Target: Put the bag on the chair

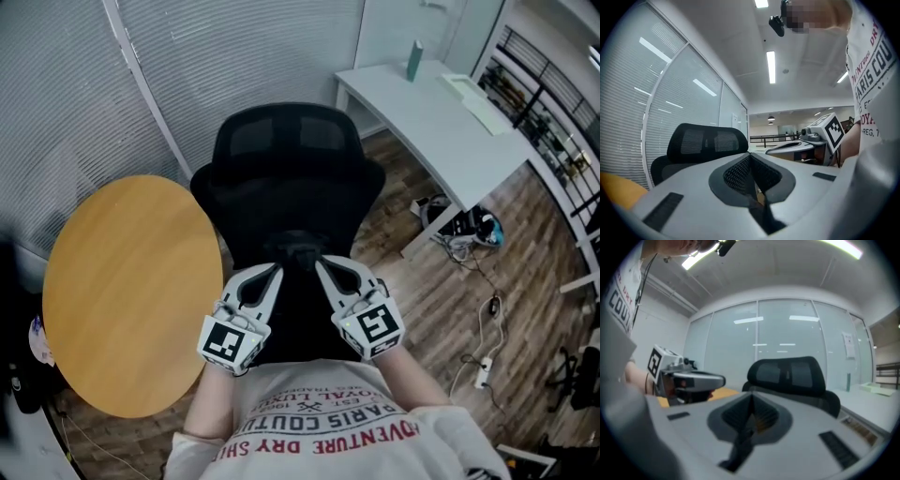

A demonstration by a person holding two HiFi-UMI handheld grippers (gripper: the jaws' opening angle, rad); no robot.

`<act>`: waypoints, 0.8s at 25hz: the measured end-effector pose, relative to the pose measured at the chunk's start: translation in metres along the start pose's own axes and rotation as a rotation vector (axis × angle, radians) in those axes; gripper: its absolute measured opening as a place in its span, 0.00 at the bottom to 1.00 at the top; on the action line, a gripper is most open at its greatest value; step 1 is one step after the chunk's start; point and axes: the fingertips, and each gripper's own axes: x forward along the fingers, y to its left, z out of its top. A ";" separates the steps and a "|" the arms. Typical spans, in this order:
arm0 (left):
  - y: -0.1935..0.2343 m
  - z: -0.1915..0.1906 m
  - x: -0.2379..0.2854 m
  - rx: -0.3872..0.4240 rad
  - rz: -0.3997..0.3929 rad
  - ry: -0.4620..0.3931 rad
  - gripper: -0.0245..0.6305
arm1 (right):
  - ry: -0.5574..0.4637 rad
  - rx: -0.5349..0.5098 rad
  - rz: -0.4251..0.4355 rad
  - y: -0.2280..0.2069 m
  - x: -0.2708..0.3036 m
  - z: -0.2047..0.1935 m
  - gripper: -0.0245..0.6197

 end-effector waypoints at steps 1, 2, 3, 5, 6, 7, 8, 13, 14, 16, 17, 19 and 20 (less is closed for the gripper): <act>0.001 -0.002 -0.001 -0.002 0.008 0.007 0.08 | 0.002 -0.003 0.005 0.002 -0.001 0.000 0.08; 0.003 -0.003 -0.001 -0.002 0.015 0.015 0.08 | 0.002 -0.007 0.008 0.004 -0.002 0.000 0.08; 0.005 -0.005 -0.001 0.001 0.018 0.022 0.08 | 0.002 -0.009 0.008 0.005 -0.003 0.000 0.08; 0.005 -0.008 -0.001 -0.001 0.011 0.029 0.08 | -0.001 -0.010 0.005 0.006 -0.005 0.000 0.08; 0.005 -0.008 -0.001 -0.004 0.006 0.026 0.08 | -0.002 -0.009 0.004 0.007 -0.006 0.000 0.08; 0.004 -0.007 -0.002 -0.007 0.002 0.021 0.08 | -0.001 -0.010 0.003 0.007 -0.006 0.000 0.08; 0.003 -0.007 -0.002 -0.012 -0.002 0.017 0.08 | -0.001 -0.014 0.003 0.008 -0.007 0.000 0.08; -0.001 -0.003 0.002 -0.018 -0.024 0.003 0.08 | -0.014 -0.015 -0.005 0.007 -0.007 0.002 0.08; -0.001 -0.003 0.002 -0.020 -0.020 0.001 0.08 | -0.015 -0.011 -0.006 0.007 -0.007 0.002 0.08; 0.000 -0.003 0.003 -0.028 -0.011 -0.003 0.08 | -0.013 -0.004 -0.008 0.005 -0.007 0.000 0.08; 0.000 -0.003 0.003 -0.033 -0.008 -0.003 0.08 | -0.012 -0.003 -0.011 0.004 -0.007 -0.001 0.08; 0.001 -0.002 0.004 -0.039 -0.006 -0.006 0.08 | -0.011 0.002 -0.016 0.001 -0.008 -0.002 0.08; 0.001 -0.002 0.005 -0.040 -0.006 -0.006 0.08 | -0.011 0.006 -0.018 0.000 -0.008 -0.002 0.08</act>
